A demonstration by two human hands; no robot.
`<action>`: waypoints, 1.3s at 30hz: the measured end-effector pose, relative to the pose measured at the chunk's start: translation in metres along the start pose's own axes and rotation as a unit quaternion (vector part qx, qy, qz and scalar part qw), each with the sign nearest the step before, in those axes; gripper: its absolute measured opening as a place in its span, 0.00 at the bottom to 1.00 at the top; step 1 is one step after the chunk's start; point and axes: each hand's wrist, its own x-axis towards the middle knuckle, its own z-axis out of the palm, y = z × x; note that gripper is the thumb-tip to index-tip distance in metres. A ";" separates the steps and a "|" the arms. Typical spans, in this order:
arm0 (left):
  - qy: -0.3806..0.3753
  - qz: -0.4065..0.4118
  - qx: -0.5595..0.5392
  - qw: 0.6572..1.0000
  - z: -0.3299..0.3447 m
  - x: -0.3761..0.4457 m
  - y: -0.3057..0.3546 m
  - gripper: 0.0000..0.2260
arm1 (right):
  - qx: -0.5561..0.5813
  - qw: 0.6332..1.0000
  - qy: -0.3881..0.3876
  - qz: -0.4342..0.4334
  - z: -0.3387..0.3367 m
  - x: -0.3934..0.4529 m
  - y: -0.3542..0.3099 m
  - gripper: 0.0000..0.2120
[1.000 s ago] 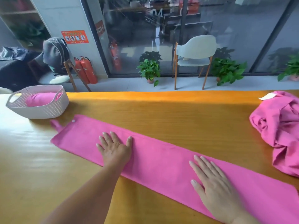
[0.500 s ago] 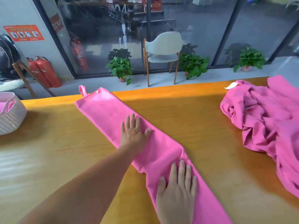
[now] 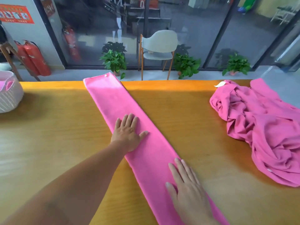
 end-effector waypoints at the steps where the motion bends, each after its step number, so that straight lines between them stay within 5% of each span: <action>1: -0.013 0.002 0.006 1.000 -0.002 -0.003 -0.003 0.37 | 0.006 1.000 0.016 0.016 0.004 -0.007 -0.012 0.28; 8: 0.034 -0.054 -0.063 0.996 -0.002 -0.104 0.030 0.29 | 0.064 0.995 0.040 0.069 0.010 -0.047 -0.101 0.30; 14: 0.026 -0.108 -0.068 0.991 0.031 -0.172 0.033 0.34 | 0.071 0.994 0.015 -0.086 0.002 -0.093 -0.096 0.32; 28: 0.058 -0.071 -0.033 0.995 0.025 -0.104 0.005 0.35 | 0.065 0.992 0.023 -0.105 0.006 -0.031 -0.105 0.29; 39: 0.095 -0.065 -0.087 0.990 0.018 -0.084 -0.010 0.31 | 0.085 0.989 -0.043 -0.109 -0.004 0.007 -0.111 0.33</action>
